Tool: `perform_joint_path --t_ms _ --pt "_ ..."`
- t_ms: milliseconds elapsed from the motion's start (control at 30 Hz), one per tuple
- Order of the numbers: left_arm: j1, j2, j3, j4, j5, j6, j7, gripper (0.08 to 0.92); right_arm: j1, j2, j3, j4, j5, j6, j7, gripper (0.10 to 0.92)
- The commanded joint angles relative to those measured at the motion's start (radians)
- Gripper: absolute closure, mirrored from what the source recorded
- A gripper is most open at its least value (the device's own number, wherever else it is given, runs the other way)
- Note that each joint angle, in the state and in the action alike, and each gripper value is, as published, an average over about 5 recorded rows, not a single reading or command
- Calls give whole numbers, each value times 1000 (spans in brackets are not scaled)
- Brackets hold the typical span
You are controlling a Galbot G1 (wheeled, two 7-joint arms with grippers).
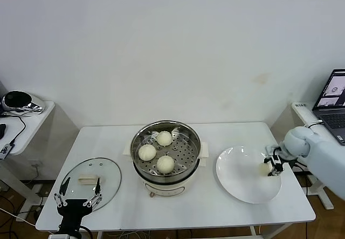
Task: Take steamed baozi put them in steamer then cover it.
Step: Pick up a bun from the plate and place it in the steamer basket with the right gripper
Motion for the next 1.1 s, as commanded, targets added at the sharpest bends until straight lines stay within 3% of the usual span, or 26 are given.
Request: perform_joint_path --t_ms 33,333,667,1100 --pt "-7 2 11 7 2 0 0 177 373 -61 -271 156 217 -70 -3 473" --pt "-17 7 34 15 13 0 0 177 867 94 -647 295 549 -183 64 469" --pt "-24 14 35 22 10 -2 -2 177 928 381 -715 263 804 -326 176 457" --pt "-25 13 20 17 2 -1 -3 177 699 589 -702 121 827 -437 276 452"
